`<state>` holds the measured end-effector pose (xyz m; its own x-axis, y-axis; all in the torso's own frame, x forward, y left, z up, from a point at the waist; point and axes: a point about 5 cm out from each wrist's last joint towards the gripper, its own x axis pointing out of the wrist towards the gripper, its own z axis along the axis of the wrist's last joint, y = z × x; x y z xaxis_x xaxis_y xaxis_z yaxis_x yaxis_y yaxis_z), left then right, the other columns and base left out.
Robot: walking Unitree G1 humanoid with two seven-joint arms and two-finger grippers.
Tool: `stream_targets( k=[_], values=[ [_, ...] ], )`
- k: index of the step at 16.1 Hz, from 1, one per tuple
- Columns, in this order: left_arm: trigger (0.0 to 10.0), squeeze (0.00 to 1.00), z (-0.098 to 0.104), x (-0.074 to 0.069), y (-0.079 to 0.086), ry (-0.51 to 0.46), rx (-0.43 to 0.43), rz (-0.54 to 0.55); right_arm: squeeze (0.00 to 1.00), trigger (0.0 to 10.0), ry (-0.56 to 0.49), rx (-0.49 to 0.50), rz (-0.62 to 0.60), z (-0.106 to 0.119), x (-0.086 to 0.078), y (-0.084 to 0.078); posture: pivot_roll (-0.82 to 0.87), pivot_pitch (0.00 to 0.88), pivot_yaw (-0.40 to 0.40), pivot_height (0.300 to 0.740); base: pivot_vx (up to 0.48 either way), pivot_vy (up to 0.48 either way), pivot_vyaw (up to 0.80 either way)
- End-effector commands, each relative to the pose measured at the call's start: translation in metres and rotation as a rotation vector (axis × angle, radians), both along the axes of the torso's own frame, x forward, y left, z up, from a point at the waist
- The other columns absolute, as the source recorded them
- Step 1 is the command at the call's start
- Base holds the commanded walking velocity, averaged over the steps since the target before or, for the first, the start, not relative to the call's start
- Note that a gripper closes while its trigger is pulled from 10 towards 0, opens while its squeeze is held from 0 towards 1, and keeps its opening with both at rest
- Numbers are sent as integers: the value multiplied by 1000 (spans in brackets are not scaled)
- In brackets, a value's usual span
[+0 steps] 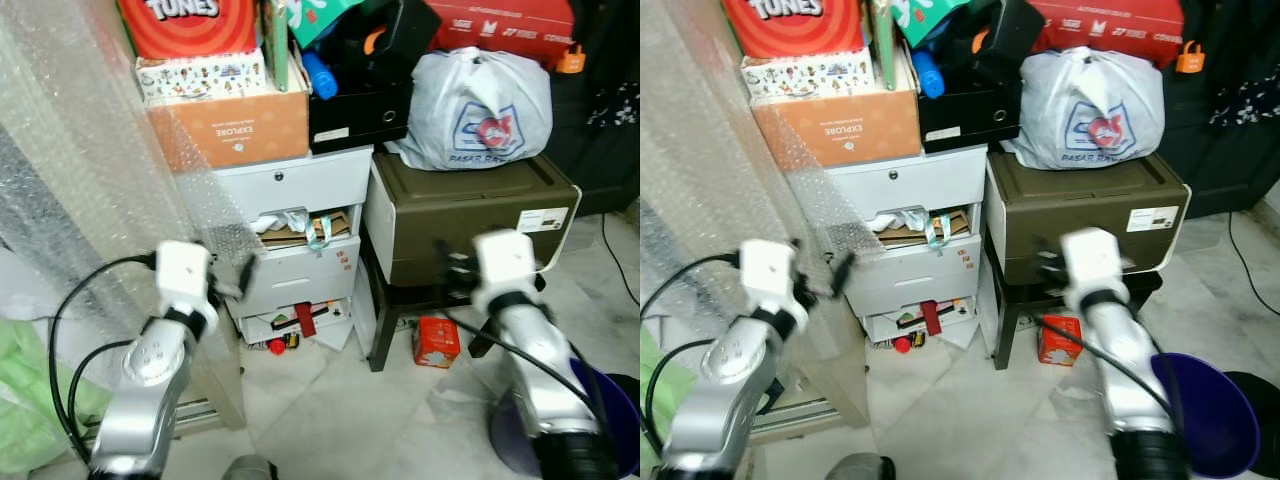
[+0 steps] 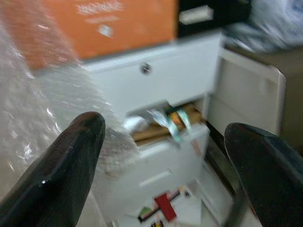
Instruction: Clean up the room
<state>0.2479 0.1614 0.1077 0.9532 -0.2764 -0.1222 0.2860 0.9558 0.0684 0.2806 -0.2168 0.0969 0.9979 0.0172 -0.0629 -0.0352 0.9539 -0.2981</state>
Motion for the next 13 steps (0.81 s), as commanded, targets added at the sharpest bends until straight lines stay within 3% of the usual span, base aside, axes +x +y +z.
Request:
stream_targets(
  k=[1, 3, 6, 8, 10, 11, 13],
  values=[
    [10000, 0, 3, -2, 0, -14, 24, -44, 0, 10000, -12, 2, 7, 2, 2, 4, 29, 0, -25, 740, 0, 0, 0],
    [10000, 0, 3, -7, -3, -15, 61, -120, 0, 10000, -1, -21, 5, -3, 1, 3, 29, 0, -25, 740, 0, 0, 0],
    [10000, 0, -6, -17, 0, 65, 82, -213, 0, 10000, 17, -28, 5, -11, 0, 3, 38, 0, -24, 740, 0, 0, 0],
    [10000, 0, -13, -22, 5, 99, 90, -220, 0, 10000, 27, -30, 2, -13, 0, 1, 38, 0, -24, 740, 0, 0, 0],
    [10000, 0, -22, -28, 24, 122, 89, -162, 0, 10000, 46, -58, -27, -19, -1, -6, 44, 0, -22, 740, 0, 0, 0],
    [10000, 0, -27, -32, 34, 138, 123, -129, 0, 10000, 81, -152, -102, -26, -5, -21, 48, 0, -23, 740, 0, 0, 0],
    [10000, 0, -41, -40, 48, 188, 142, -67, 0, 10000, 153, -177, -200, -41, -11, -43, 55, 0, -27, 740, 0, 0, 0]
  ],
)
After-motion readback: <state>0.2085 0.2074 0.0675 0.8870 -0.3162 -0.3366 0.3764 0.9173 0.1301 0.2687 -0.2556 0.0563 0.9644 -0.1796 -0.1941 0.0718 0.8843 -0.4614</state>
